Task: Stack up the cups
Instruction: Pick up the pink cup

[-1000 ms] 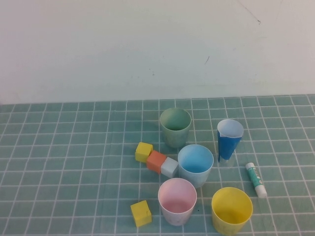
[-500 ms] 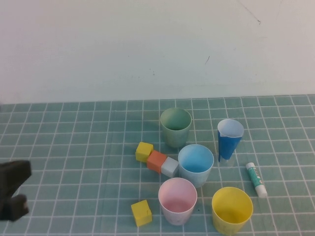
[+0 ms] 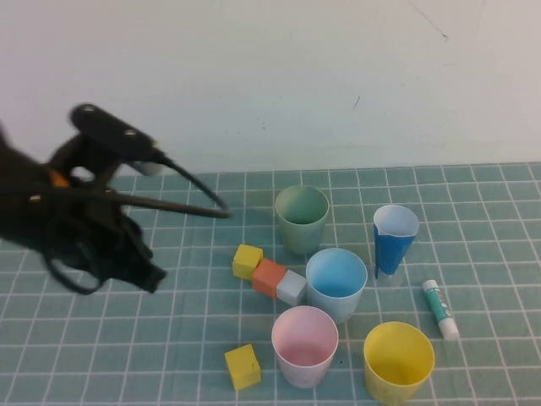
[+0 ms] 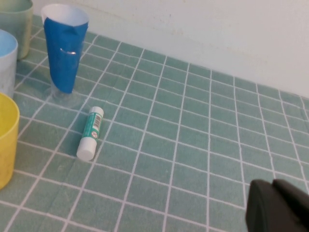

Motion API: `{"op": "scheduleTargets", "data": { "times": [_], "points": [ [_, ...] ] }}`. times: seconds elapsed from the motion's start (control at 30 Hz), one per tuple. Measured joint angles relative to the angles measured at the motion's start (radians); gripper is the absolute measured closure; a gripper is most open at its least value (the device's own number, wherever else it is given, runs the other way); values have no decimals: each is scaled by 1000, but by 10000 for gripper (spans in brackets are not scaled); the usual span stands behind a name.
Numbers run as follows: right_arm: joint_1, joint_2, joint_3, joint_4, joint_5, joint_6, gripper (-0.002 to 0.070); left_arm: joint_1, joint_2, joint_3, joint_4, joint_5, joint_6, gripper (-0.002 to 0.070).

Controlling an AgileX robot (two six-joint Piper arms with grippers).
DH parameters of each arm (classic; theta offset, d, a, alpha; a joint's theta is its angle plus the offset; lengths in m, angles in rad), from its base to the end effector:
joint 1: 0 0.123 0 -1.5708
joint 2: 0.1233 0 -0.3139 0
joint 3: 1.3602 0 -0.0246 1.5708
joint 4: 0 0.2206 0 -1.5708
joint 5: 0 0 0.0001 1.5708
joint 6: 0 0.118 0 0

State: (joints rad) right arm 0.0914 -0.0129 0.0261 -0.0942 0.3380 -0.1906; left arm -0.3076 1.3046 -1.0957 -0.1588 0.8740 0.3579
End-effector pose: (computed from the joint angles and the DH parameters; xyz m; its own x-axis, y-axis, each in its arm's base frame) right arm 0.0203 -0.0018 0.1677 -0.2315 -0.2981 -0.9260 -0.1301 0.9528 -0.2742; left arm 0.2258 -0.0868 0.3334 -0.6786 0.4788 -0.5570 0.5535 0.8319 0.0407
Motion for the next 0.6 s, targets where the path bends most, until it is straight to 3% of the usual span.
{"op": "scheduleTargets", "data": {
  "times": [0.13,0.37,0.43,0.6],
  "points": [
    [0,0,0,-2,2,-5,679,-101,135,-102,81,37,-88,677],
    [0,0,0,-4,2,-52,679,-206,340,-257,93,82,-138,655],
    [0,0,0,-4,2,-55,679,-227,397,-297,56,98,-142,595],
    [0,0,0,-2,2,-59,679,-237,555,-365,-7,104,-156,341]
  ]
}}
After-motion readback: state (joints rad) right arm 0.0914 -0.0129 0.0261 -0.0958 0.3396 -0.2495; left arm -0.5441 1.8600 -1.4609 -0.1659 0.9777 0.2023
